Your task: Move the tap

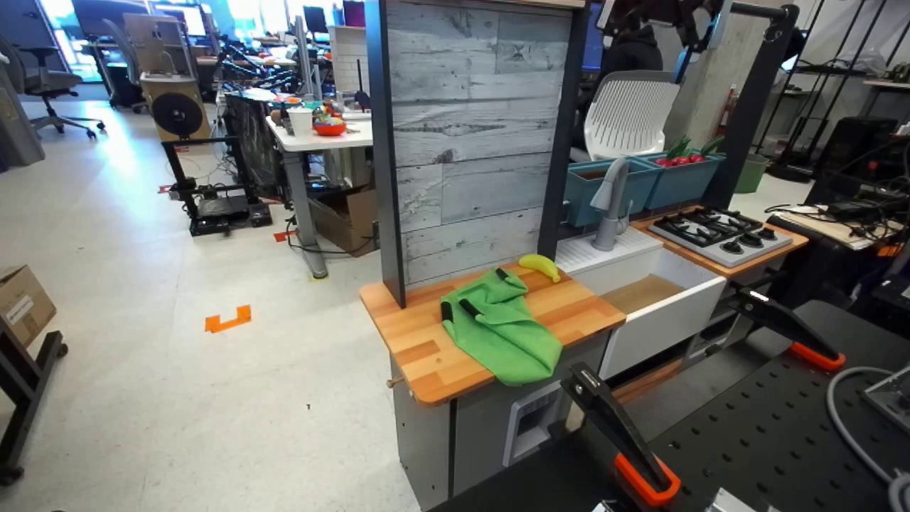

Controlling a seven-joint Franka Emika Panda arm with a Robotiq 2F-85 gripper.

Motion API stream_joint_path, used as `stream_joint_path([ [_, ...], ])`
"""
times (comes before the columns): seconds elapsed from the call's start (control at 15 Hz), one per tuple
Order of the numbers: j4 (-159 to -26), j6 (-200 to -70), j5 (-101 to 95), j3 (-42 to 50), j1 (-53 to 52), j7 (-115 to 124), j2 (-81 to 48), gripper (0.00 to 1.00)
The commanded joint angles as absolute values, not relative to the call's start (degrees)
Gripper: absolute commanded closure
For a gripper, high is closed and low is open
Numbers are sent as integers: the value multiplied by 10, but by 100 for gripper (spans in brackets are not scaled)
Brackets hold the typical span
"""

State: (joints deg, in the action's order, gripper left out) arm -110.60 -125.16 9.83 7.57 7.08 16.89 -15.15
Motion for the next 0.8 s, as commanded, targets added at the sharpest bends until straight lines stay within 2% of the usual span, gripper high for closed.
stream_joint_path([
  [0.0, -1028, -1262, 100, 85, 76, 196, -230, 0],
  [0.73, -856, -1240, 111, 105, 82, 304, -411, 0],
])
